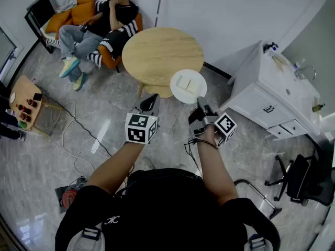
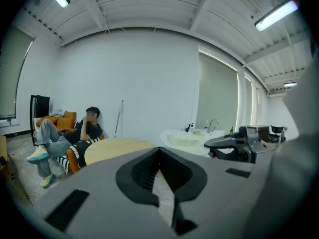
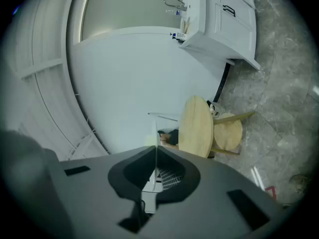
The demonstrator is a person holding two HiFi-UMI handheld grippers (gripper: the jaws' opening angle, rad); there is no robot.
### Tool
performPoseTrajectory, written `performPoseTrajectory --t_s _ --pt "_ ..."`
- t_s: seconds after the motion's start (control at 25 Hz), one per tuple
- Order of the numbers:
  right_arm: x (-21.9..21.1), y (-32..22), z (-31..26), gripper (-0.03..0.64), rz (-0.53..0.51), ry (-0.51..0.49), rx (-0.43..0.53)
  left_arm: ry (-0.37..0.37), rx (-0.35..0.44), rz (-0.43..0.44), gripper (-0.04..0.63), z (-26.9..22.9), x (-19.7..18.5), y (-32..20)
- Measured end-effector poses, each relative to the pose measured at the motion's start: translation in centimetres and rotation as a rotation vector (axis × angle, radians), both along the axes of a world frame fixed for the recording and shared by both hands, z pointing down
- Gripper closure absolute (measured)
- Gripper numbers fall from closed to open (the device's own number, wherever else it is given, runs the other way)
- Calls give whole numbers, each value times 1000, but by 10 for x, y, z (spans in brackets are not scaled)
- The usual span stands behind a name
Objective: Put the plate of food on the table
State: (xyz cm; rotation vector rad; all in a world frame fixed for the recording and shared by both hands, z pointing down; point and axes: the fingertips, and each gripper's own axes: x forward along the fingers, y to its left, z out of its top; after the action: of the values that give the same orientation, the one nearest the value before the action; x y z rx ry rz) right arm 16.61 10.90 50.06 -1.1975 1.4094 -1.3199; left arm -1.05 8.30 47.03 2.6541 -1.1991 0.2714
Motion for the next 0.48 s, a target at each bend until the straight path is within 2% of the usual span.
performPoseTrajectory --t_s 0.48 --pt "1 -2 2 601 -11 16 -1 7 -15 25 588 3 10 0"
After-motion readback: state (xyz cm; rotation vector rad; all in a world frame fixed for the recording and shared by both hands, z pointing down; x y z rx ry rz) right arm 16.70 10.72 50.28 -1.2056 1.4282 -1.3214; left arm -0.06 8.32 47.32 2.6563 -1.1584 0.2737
